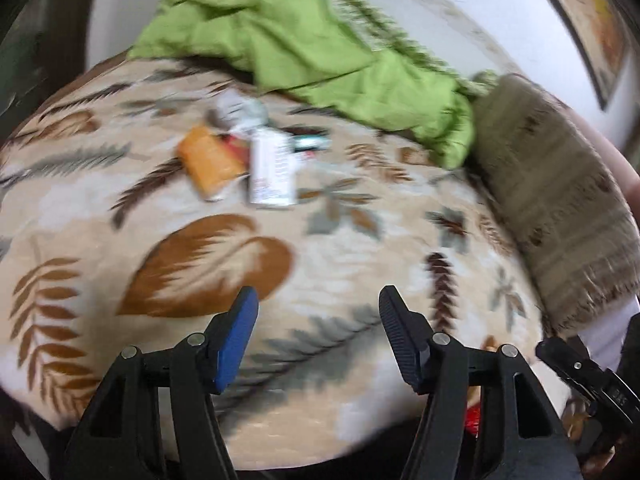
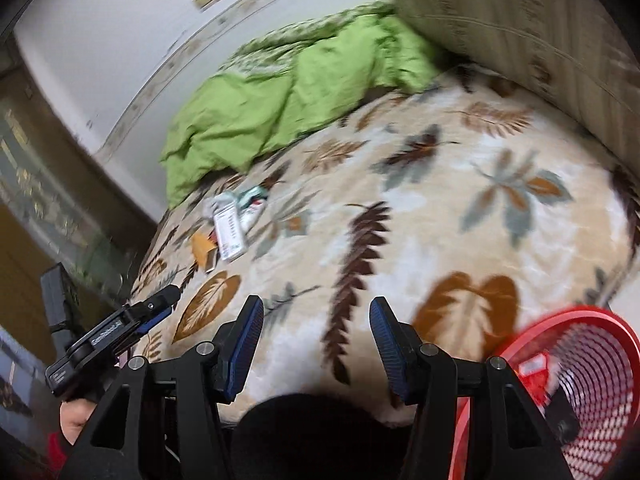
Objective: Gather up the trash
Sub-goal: 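Move both open tools back over the bed, then grasp the white medicine box with the right tool and lift it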
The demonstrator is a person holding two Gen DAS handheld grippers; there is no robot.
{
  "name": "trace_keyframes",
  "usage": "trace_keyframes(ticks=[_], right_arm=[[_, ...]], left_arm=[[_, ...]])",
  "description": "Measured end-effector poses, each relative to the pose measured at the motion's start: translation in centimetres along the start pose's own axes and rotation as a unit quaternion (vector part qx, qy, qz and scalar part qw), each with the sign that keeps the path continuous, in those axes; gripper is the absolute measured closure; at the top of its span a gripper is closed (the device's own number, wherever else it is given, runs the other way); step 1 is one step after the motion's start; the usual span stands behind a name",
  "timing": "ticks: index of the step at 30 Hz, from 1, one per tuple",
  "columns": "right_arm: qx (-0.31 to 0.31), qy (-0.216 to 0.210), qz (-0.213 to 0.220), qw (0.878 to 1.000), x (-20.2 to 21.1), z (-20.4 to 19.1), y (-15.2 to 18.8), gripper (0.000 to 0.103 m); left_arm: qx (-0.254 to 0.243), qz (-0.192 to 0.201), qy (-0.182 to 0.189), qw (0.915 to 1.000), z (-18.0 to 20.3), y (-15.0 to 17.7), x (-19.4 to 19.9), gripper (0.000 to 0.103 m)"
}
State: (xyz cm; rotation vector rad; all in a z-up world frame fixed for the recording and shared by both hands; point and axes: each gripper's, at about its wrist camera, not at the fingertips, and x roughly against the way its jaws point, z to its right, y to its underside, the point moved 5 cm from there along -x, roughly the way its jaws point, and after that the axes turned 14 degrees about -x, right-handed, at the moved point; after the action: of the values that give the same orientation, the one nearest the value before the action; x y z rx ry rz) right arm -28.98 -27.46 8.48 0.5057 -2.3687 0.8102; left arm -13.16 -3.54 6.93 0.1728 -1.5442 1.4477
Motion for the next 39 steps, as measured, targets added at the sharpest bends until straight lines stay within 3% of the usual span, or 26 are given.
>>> trace_keyframes(ticks=[3,6,15,20,33,39], right_arm=[[0.035,-0.002,-0.022,0.999,-2.0,-2.2,0.3,0.044],[0.052,-0.010,-0.043,0.998,-4.1,-4.4,0.4,0.044],[0.106,0.008,-0.080,0.991,-11.8,-10.1,-0.4,0.044],[0.116,0.024,-0.094,0.989,-17.8,-12.3,-1.6,0.043],[0.163,0.074,-0.112,0.977,-31.4,-17.5,-3.6,0.042],[0.178,0.092,-0.124,0.972,-34.4,-17.5,-3.0,0.043]], left_arm=[[-0.008,-0.021,-0.022,0.9995,-2.2,0.1,-0.7,0.041],[-0.016,-0.013,-0.046,0.9987,-3.7,0.2,-0.8,0.041],[0.033,-0.033,-0.063,0.9969,-8.7,1.2,-3.2,0.039],[0.082,-0.024,-0.073,0.9936,-11.9,1.6,-3.6,0.039],[0.140,-0.008,-0.103,0.9848,-15.0,1.6,-3.5,0.037],[0.136,-0.008,-0.101,0.9854,-15.0,1.5,-3.6,0.036]])
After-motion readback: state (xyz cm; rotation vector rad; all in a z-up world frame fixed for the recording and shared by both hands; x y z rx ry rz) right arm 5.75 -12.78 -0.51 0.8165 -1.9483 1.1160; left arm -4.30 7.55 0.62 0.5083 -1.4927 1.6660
